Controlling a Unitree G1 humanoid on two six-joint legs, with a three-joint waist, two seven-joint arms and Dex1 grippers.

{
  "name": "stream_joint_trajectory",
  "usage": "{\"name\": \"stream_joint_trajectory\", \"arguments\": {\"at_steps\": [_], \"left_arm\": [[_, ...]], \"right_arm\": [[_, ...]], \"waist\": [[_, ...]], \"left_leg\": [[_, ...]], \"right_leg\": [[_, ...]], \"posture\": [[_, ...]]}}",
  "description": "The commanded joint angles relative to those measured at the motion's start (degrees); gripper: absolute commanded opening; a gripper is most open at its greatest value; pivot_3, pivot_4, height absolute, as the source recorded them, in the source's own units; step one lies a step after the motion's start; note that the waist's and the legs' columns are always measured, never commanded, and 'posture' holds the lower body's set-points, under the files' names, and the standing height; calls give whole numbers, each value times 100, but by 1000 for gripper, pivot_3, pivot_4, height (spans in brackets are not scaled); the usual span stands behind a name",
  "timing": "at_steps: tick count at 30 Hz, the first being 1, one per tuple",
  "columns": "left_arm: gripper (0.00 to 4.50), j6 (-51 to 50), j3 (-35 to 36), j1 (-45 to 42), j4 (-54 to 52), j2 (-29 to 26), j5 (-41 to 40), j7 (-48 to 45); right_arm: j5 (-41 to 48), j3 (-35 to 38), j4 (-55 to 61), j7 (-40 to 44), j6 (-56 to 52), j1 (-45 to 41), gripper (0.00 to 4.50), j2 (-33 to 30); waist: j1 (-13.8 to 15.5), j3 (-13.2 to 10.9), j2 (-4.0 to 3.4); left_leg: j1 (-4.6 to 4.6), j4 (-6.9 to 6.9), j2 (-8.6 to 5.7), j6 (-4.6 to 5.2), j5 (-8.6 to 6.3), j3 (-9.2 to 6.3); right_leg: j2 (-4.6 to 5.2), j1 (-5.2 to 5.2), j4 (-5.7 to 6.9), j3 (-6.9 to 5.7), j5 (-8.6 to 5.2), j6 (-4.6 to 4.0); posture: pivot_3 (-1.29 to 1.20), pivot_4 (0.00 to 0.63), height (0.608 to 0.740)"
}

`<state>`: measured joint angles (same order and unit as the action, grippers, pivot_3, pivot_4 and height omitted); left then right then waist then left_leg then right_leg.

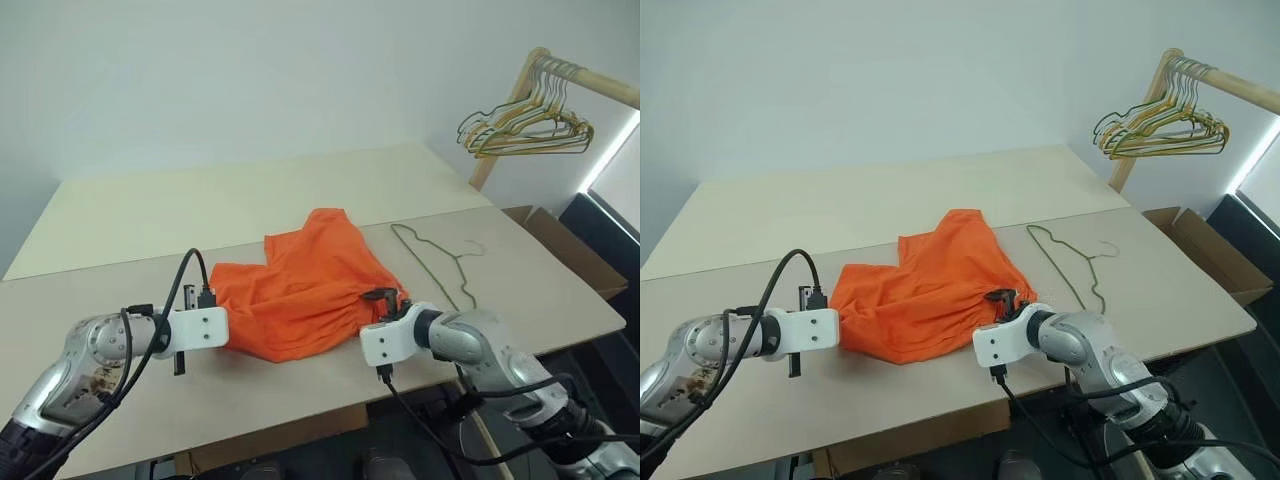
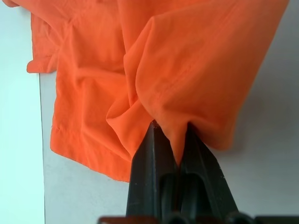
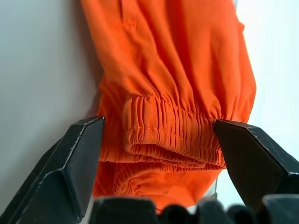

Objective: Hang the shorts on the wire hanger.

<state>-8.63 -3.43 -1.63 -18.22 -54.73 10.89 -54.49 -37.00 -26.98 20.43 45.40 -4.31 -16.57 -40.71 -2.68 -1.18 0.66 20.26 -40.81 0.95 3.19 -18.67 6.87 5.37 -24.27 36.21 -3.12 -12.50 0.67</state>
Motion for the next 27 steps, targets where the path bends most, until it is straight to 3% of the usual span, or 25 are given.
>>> {"name": "stream_joint_trajectory", "arguments": {"at_steps": [1,2,4,15,22,27], "left_arm": [[0,57,157,-46,-79,-78,-53,31],[0,50,173,-25,-88,-79,-51,39],[0,38,184,-5,-97,-76,-46,50],[0,45,214,53,-108,-75,-30,81],[0,229,396,150,-123,-218,-225,-93],[0,884,1023,621,-192,-849,-1250,-1175]], "right_arm": [[-351,0,-113,-264,286,-202,4309,87],[-394,-14,-159,-297,361,-223,4309,124],[-439,-14,-206,-312,441,-240,3758,207],[-501,77,-135,-273,560,-160,39,485],[227,605,87,137,443,-38,39,249],[2550,1479,556,1556,1232,319,39,-1072]], "waist": [[-7,0,0],[-8,0,0],[-11,0,0],[-7,0,0],[-7,-1,0],[9,-9,-6]], "left_leg": [[0,0,0,0,0,1],[0,1,1,-1,1,1],[0,1,2,-3,1,2],[-1,1,2,-4,1,2],[-1,2,2,-5,1,2],[-2,5,2,1,-3,-3]], "right_leg": [[-1,-1,0,1,0,0],[-3,0,-1,1,-1,0],[-6,0,-1,2,-1,1],[-7,1,-2,4,-2,3],[-7,1,-2,4,-2,3],[2,2,-13,1,-4,5]], "posture": [[-75,0,740],[-75,0,740],[-70,0,740],[-68,0,740],[-66,0,740],[-69,0,740]]}}
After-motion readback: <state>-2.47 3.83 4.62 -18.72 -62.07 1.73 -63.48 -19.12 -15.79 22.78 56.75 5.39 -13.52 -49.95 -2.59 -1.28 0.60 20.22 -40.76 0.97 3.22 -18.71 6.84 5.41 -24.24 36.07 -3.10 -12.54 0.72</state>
